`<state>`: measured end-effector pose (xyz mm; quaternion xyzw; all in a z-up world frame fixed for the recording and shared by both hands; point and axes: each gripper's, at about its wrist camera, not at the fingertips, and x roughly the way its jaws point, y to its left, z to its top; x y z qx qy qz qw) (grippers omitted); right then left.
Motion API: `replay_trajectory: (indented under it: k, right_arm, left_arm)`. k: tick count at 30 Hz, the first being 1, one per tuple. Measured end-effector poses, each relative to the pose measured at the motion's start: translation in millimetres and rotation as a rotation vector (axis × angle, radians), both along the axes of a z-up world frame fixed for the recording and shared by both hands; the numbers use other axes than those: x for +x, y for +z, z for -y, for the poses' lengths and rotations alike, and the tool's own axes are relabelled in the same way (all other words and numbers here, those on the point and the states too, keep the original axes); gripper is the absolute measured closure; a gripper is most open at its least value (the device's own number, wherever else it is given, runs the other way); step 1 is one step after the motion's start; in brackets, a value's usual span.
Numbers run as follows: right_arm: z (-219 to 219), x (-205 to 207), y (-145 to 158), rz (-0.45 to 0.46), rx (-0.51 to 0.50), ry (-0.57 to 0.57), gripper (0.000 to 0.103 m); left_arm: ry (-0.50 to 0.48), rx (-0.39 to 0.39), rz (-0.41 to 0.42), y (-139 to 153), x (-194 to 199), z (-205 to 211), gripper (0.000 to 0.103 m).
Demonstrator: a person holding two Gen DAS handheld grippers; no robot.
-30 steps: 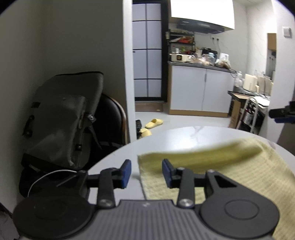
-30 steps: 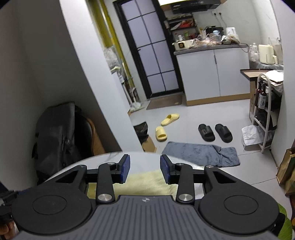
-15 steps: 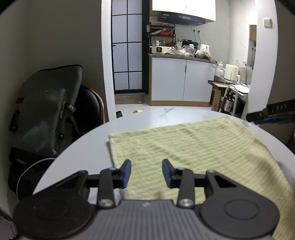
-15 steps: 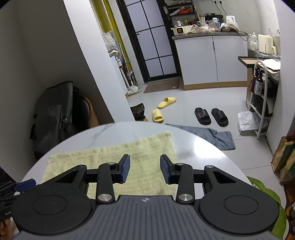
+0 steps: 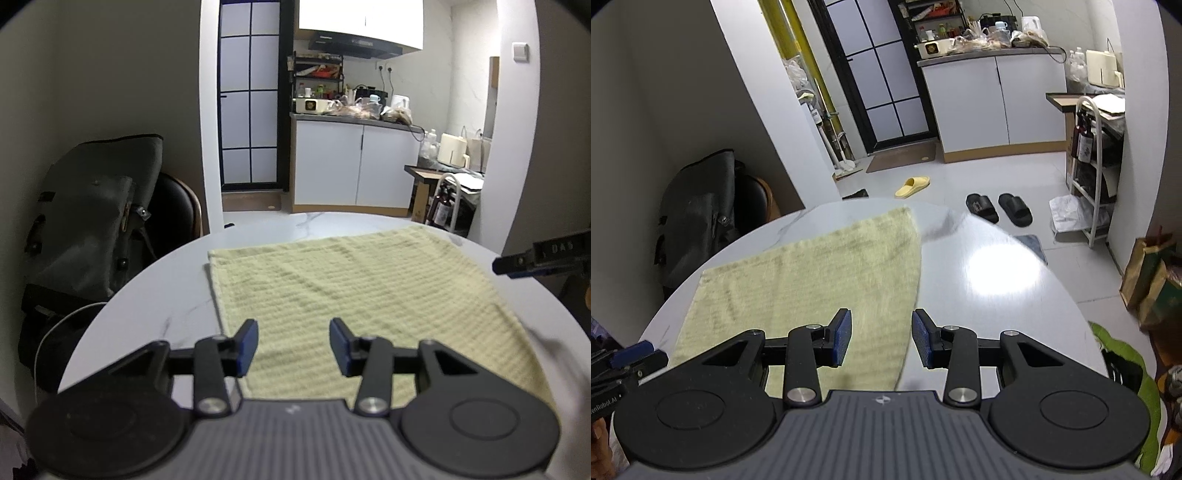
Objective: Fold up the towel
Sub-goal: 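Close the right tool on the towel edge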
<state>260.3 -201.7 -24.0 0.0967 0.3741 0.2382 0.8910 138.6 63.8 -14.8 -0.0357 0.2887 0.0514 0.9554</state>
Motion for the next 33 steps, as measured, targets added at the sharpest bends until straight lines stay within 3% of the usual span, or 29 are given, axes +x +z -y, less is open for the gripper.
replay_trajectory:
  k: [9, 13, 25, 33]
  right_arm:
    - [11.7, -45.4, -2.3, -0.028, -0.009, -0.005, 0.063]
    - [18.5, -60.5, -1.7, -0.032, 0.003, -0.013, 0.063]
    - [22.5, -90.5, -6.3, -0.052, 0.042, -0.018, 0.063]
    - [11.4, -95.1, -9.7, -0.060, 0.058, -0.006, 0.063]
  left_arm:
    - [-0.036, -0.045, -0.015, -3.6, -27.8, 12.6, 0.057]
    - [-0.049, -0.060, 0.002, -3.2, -47.8, 21.0, 0.030]
    - [-0.092, -0.099, 0.007, -9.4, -77.9, 31.2, 0.031]
    - [-0.129, -0.104, -0.001, -14.2, -89.4, 40.9, 0.037]
